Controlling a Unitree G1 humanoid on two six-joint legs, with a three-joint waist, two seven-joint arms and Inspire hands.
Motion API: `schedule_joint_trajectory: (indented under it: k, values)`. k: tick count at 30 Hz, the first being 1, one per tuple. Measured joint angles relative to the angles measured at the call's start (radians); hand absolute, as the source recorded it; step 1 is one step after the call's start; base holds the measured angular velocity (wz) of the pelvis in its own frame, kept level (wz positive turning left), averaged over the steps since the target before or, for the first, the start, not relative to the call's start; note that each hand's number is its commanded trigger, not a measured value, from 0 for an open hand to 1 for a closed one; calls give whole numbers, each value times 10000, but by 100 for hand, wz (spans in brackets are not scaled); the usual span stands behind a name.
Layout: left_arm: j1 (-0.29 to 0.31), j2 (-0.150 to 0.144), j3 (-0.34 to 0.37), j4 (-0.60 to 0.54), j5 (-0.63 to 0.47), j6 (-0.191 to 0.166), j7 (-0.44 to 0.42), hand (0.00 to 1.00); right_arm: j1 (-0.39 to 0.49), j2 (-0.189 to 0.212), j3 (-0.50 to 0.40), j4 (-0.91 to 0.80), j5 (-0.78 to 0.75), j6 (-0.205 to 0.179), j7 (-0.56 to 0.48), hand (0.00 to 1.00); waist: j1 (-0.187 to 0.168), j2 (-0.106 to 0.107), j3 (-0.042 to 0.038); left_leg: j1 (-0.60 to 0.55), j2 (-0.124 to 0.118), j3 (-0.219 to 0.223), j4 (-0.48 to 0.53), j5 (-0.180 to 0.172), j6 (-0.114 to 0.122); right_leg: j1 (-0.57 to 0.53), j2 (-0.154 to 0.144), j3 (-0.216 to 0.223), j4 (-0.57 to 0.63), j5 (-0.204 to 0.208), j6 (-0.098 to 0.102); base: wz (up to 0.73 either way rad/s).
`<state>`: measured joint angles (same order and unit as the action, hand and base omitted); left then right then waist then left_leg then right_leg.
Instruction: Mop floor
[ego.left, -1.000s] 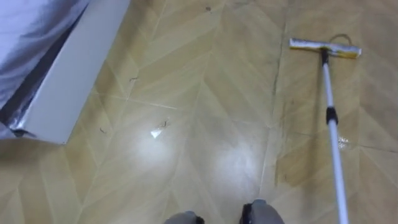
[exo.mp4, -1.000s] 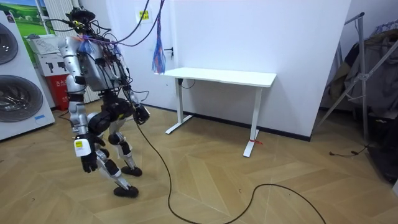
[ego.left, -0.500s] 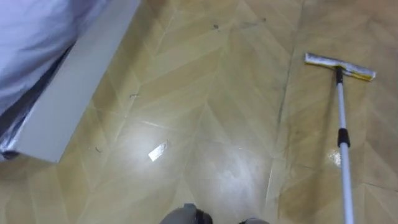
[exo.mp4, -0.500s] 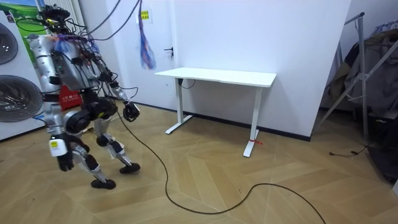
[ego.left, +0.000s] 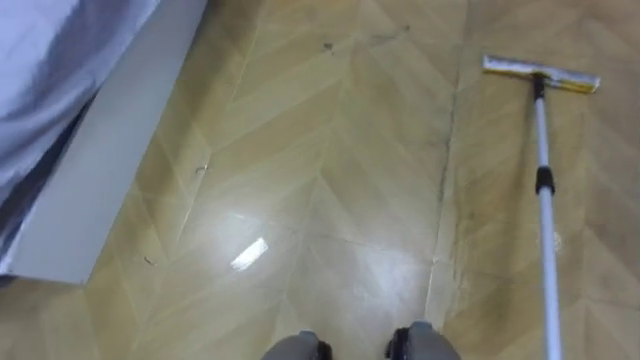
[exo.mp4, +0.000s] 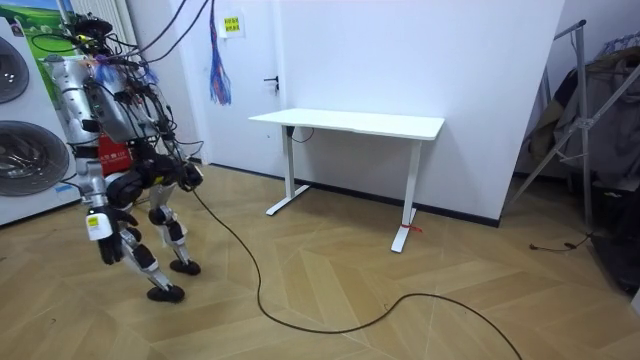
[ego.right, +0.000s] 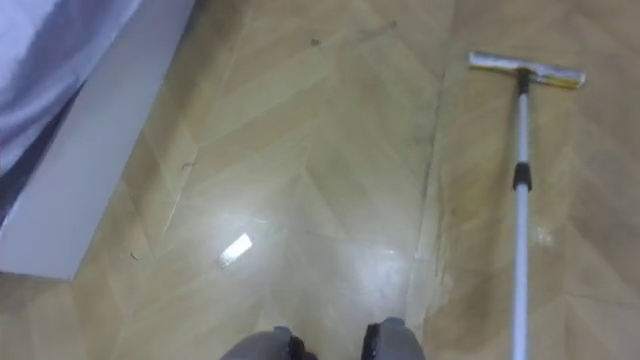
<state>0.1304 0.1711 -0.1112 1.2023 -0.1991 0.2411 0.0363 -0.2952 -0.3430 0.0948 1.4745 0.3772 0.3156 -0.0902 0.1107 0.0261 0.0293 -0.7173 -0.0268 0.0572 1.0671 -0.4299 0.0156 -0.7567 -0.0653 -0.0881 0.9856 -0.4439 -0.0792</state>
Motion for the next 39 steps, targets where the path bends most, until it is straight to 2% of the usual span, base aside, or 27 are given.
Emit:
schedule_joint_trajectory:
  k: [1,2,4,5,6,7,8,9,10,11,12,14,15,16,17,18,19,20,21,22,25,27,30,32,33,35,39]
  values:
    - [81,67,-82,-34,-49,-1,0,0,-279,-41,40,-136,69,-235,100,100,75,-150,-13,-280,138,19,468,147,-142,65,76,-40,80,-116,-93,24]
    - [135,86,-80,-66,-42,-6,-31,0,-351,-70,36,-429,138,-392,205,100,58,-139,-72,-600,153,-54,323,92,-142,198,231,-16,67,-199,-149,52]
    - [212,133,-76,-161,-40,-20,-159,0,-262,-70,-22,-531,304,-568,397,100,78,-191,-42,-1088,131,113,-574,158,-91,545,334,92,51,-413,-109,54]
    - [314,145,-60,-295,-26,-25,-291,0,-114,-56,-73,-526,483,-540,512,100,112,-196,-41,-1163,104,233,-1413,534,-6,841,342,156,54,-616,-5,14]
    - [529,141,-59,-382,-37,-63,-413,0,108,-17,-58,-486,593,-553,610,100,174,-218,-70,-1055,112,278,-1647,1004,140,1139,343,272,46,-821,137,0]
    - [592,141,-56,-371,-46,-66,-479,0,273,-26,-29,-487,680,-569,693,100,169,-204,-123,-902,130,363,-1658,1035,315,1234,333,308,24,-906,228,-17]
    - [613,143,-31,-334,-20,-68,-498,0,684,-77,60,-469,854,-670,807,100,180,-192,-124,-670,167,592,-1638,998,586,1396,257,378,16,-1020,385,-11]
    - [588,121,7,-343,-25,-79,-501,0,1119,-113,175,-367,826,-752,817,100,180,-166,-128,-472,153,785,-1595,882,811,1574,202,549,23,-1124,416,-13]
    - [544,97,34,-344,-24,-90,-494,0,1321,-127,283,-328,795,-750,788,100,176,-141,-126,-391,123,848,-1588,778,892,1634,179,625,28,-1164,469,-16]
    - [463,37,105,-400,-13,-128,-489,0,1771,-145,437,-312,740,-749,771,100,96,-38,-184,-321,75,918,-1582,605,1030,1635,107,595,107,-1126,562,-11]
    - [304,-8,175,-403,-3,-194,-475,0,2229,-119,512,-262,708,-738,744,100,-10,48,-187,-185,-73,939,-1637,476,1129,1516,12,600,553,-899,834,0]
    - [221,-15,200,-422,18,-249,-423,0,2929,89,638,-229,721,-548,554,100,-155,170,-260,72,-249,936,-1787,310,1240,1007,-137,806,1573,-267,1046,5]
    - [201,-36,178,-426,64,-254,-372,0,3086,179,699,-225,724,-470,476,100,-219,248,-273,139,-245,931,-1812,256,1250,833,-133,883,1633,-201,1047,-6]
    - [176,-95,150,-434,67,-260,-201,0,3282,384,696,-185,722,-379,316,100,-363,386,-226,273,-220,887,-1847,154,1274,460,-147,838,1175,-197,1045,-24]
    - [182,-102,91,-437,67,-249,-101,0,3449,644,698,-160,731,-349,191,100,-417,445,-210,347,-229,842,-1839,34,1232,-13,-20,840,426,-87,1036,-32]
    - [184,-97,97,-437,65,-216,-2,0,3584,884,694,-157,792,-328,105,100,-452,464,-200,369,-242,791,-1701,-149,1160,-348,121,895,-421,406,891,-25]
    - [184,-114,98,-443,67,-196,52,0,3652,966,687,-159,837,-311,65,100,-493,508,-198,371,-234,760,-1590,-260,1130,-474,169,863,-512,858,838,0]
    - [183,-227,89,-437,65,-180,107,0,3763,1046,595,-162,844,-286,37,100,-505,598,-215,393,-206,681,-1442,-446,1062,-478,197,770,-426,956,692,0]
    - [186,-366,92,-412,57,-145,119,0,3640,1050,412,-163,825,-171,-20,100,-453,697,-250,482,-182,667,-1445,-559,984,-416,218,703,-416,875,577,-7]
    - [185,-404,91,-409,33,-109,118,0,3526,1050,382,-160,820,-137,-55,100,-452,710,-241,526,-196,626,-1452,-588,956,-386,199,682,-397,825,543,-17]
    - [120,-387,93,-454,50,-60,150,0,2640,1010,222,-158,695,125,-241,100,-487,645,-190,713,-211,448,-1484,-720,814,-214,119,537,-292,560,418,8]
    - [78,-376,77,-463,-85,-18,168,0,1604,685,82,-51,551,325,-421,100,-530,531,-105,915,-209,311,-1561,-749,744,47,-11,297,-287,373,277,23]
    - [-26,-314,88,-524,-57,0,227,0,509,249,-16,-65,554,312,-478,100,-468,333,-28,1024,-204,101,-1792,-646,571,245,-29,106,-504,367,156,26]
    - [-79,-150,86,-534,-82,-3,271,0,-146,-27,-26,-274,578,19,-448,100,-451,132,18,1053,-162,-40,-1977,-475,396,426,13,-197,-816,450,7,37]
    - [-62,-25,92,-535,-51,15,318,0,-332,-99,-30,-406,586,-134,-344,100,-311,20,-2,1153,-112,-19,-2145,-376,312,543,89,-211,-992,475,-40,22]
    - [38,101,188,-512,-45,82,435,0,-433,-71,-152,-390,540,-342,-162,100,-172,-223,-22,1535,-9,-34,-2507,-299,210,915,172,-332,-1346,525,-119,15]
    - [161,111,390,-374,76,201,268,0,277,58,-279,-370,536,-411,279,100,-172,-248,-23,2985,303,64,-3461,-196,62,2527,466,-545,-2501,605,-186,6]
